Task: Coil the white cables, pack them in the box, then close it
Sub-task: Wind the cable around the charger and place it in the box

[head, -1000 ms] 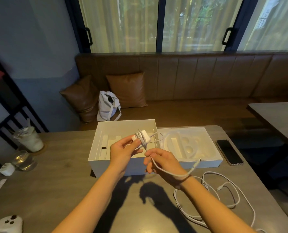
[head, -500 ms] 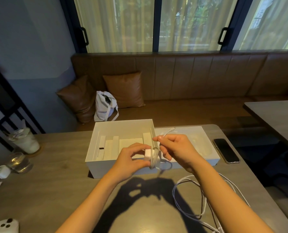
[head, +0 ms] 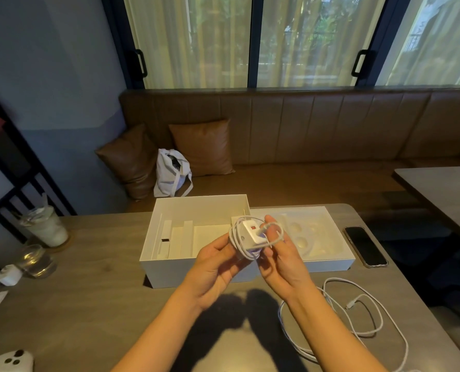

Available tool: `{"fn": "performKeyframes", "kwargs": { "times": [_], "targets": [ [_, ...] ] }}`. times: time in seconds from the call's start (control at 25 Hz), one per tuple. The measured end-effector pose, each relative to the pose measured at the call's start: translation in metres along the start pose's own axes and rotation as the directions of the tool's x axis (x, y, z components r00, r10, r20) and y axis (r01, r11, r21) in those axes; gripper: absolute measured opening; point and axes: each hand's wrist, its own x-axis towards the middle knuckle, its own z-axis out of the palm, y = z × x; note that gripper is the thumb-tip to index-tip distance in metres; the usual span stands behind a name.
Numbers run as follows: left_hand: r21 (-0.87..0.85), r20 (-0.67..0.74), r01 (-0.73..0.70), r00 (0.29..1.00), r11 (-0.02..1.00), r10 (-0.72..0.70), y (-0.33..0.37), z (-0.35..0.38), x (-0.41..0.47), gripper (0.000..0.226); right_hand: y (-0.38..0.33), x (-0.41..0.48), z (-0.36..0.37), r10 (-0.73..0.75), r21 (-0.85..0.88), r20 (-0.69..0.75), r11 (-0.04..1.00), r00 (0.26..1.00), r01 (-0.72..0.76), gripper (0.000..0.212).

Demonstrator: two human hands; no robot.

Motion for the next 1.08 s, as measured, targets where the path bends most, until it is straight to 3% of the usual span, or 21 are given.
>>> {"fn": "performKeyframes", "kwargs": {
  "times": [0.08, 0.2, 0.28, 0.4, 0.56, 0.68, 0.8, 0.88, 1.0, 1.08],
  "targets": [
    [-0.13, -0.057, 0.017, 0.998, 0.991, -0.025, -0.001, 0.005, 0.0, 0.025, -0.001, -0.004, 0.002, -0.179, -0.206, -0.05, 0.965, 0.983, 0.165, 0.031],
    [-0.158, -0.108, 0.067, 0.991, 0.985, -0.085, 0.002, 0.005, 0.002, 0.02, -0.013, -0.005, -0.001, -0.351, -0.449, -0.054, 0.844, 0.935, 0.291, 0.02],
    [-0.175, -0.108, 0.142, 0.981, 0.974, -0.163, 0.005, 0.003, 0.001, 0.022, -0.028, -0.006, -0.003, -0.356, -0.436, -0.051, 0.848, 0.933, 0.3, 0.017],
    [-0.355, -0.042, 0.171, 0.979, 0.919, -0.198, 0.005, 0.001, 0.001, 0.049, -0.036, -0.008, -0.004, -0.355, -0.596, 0.022, 0.746, 0.935, 0.297, 0.016],
    [-0.49, -0.145, 0.054, 0.979, 0.87, -0.143, 0.004, 0.012, 0.005, 0.02, -0.026, -0.016, -0.006, -0.327, -0.72, 0.147, 0.612, 0.934, 0.327, 0.018],
    [-0.297, -0.251, -0.028, 0.967, 0.955, -0.049, 0.0, 0.013, 0.008, 0.02, -0.027, -0.021, -0.005, -0.286, -0.833, 0.288, 0.396, 0.914, 0.387, 0.02],
    [-0.031, -0.278, -0.123, 0.954, 0.992, 0.109, -0.005, 0.011, 0.009, 0.024, -0.032, -0.02, -0.003, -0.195, -0.927, 0.287, 0.193, 0.938, 0.323, 0.028],
    [-0.001, -0.262, -0.125, 0.958, 0.992, 0.12, -0.003, 0.009, 0.01, 0.026, -0.038, -0.021, -0.001, -0.122, -0.93, 0.279, 0.211, 0.952, 0.3, 0.03],
    [-0.061, -0.22, -0.075, 0.974, 0.995, 0.06, 0.0, 0.008, 0.008, 0.022, -0.044, -0.025, 0.003, -0.023, -0.893, 0.31, 0.335, 0.95, 0.3, 0.029],
    [-0.118, -0.212, -0.041, 0.977, 0.992, 0.015, 0.001, 0.006, 0.007, 0.022, -0.047, -0.027, 0.006, 0.01, -0.892, 0.325, 0.336, 0.946, 0.303, 0.027]
  ]
}}
